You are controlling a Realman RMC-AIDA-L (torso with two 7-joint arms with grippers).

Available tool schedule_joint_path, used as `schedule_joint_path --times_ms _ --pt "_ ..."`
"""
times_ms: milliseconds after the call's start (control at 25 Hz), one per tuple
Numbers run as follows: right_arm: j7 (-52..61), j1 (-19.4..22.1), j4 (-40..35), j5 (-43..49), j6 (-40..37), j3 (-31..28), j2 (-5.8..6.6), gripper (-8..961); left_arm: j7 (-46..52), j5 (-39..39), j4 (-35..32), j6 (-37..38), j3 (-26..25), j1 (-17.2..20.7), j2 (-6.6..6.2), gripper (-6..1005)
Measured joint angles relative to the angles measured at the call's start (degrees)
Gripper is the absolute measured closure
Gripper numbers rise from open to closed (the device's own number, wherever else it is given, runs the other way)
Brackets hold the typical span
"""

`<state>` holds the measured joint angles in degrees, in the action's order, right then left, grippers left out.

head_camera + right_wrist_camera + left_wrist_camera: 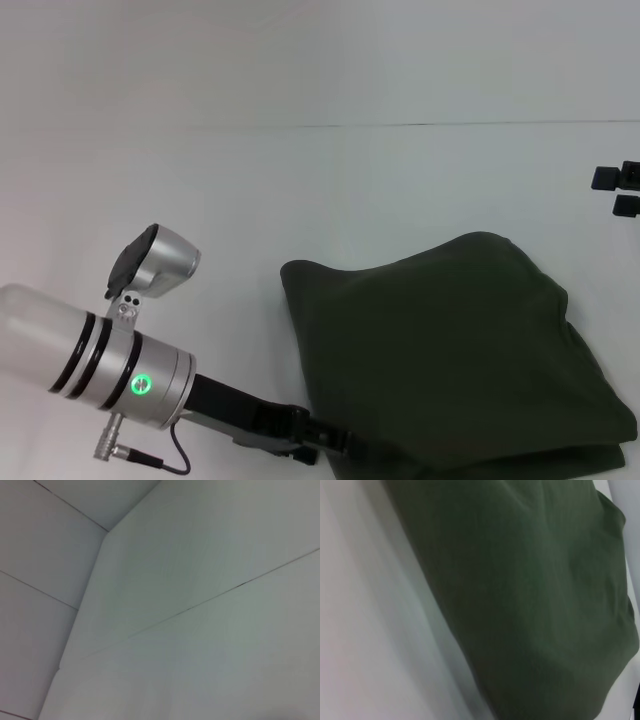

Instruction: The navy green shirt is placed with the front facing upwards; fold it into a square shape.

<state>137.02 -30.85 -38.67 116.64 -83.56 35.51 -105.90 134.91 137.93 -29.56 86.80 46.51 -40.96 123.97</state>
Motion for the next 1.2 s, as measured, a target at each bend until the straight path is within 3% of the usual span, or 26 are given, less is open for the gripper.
schedule_joint_path --times_ms 280,480,920,1120,1200 --pt "0.0 0.2 0.0 -0.2 -0.3 0.0 -0.02 155 0.6 0.0 0.1 -1.1 1.3 -0.4 0.07 96" --pt "0.0 0.3 -0.1 -0.3 -0.3 -0.1 0.00 155 0.4 -0.3 0.0 -1.8 3.2 -0.5 0.10 260" --pt "-0.1 0.4 -0.1 -0.4 -1.6 -1.9 -0.03 155 0.3 -0.3 -0.3 -2.1 5.2 -1.0 0.38 506" --pt "-0.1 0.4 -0.1 -0.3 -1.7 -1.9 -0.05 155 0.2 -1.1 -0.5 -1.9 5.0 -1.0 0.31 750" --pt "-0.1 0.3 -0.1 -0.2 -1.7 -1.9 -0.10 155 0.2 -1.7 -0.5 -1.7 5.0 -1.1 0.26 777"
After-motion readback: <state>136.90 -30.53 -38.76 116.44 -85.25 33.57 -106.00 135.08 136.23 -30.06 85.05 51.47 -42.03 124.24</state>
